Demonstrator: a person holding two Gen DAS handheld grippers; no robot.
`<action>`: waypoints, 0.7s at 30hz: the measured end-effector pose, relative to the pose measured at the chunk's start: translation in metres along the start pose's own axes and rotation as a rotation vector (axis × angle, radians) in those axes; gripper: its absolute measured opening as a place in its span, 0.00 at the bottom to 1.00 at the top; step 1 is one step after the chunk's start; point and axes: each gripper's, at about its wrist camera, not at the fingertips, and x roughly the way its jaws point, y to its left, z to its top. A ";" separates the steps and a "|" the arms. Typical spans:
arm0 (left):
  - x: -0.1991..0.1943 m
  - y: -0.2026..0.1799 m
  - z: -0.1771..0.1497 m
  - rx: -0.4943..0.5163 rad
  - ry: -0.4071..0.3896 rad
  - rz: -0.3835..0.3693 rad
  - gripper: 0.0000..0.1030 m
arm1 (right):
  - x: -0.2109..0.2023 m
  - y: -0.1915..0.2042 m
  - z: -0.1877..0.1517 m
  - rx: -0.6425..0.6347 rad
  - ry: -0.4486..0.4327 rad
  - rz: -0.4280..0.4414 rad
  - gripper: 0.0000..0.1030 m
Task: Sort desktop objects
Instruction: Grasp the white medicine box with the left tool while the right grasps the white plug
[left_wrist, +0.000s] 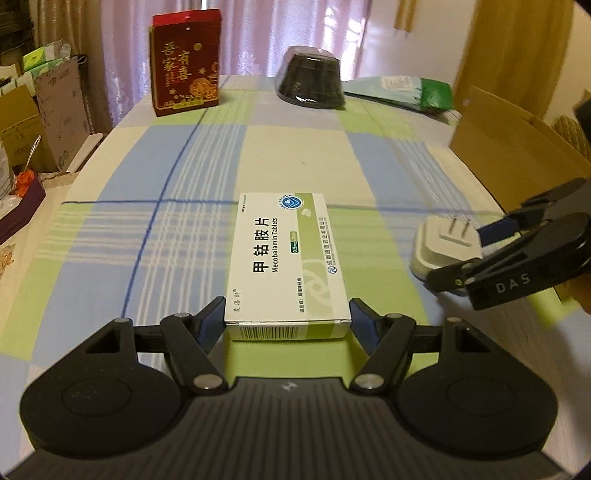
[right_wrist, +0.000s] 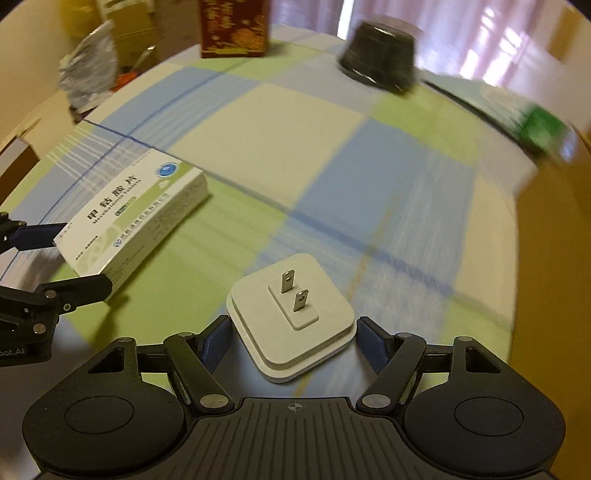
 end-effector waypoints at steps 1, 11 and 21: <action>-0.003 -0.003 -0.003 0.012 0.002 0.000 0.65 | -0.005 0.000 -0.007 0.019 0.006 -0.007 0.70; -0.022 -0.015 -0.011 0.057 -0.007 0.005 0.72 | -0.032 0.013 -0.058 0.073 0.029 -0.029 0.71; -0.015 -0.017 -0.006 0.071 -0.013 0.020 0.77 | -0.025 0.008 -0.062 0.073 -0.013 0.014 0.84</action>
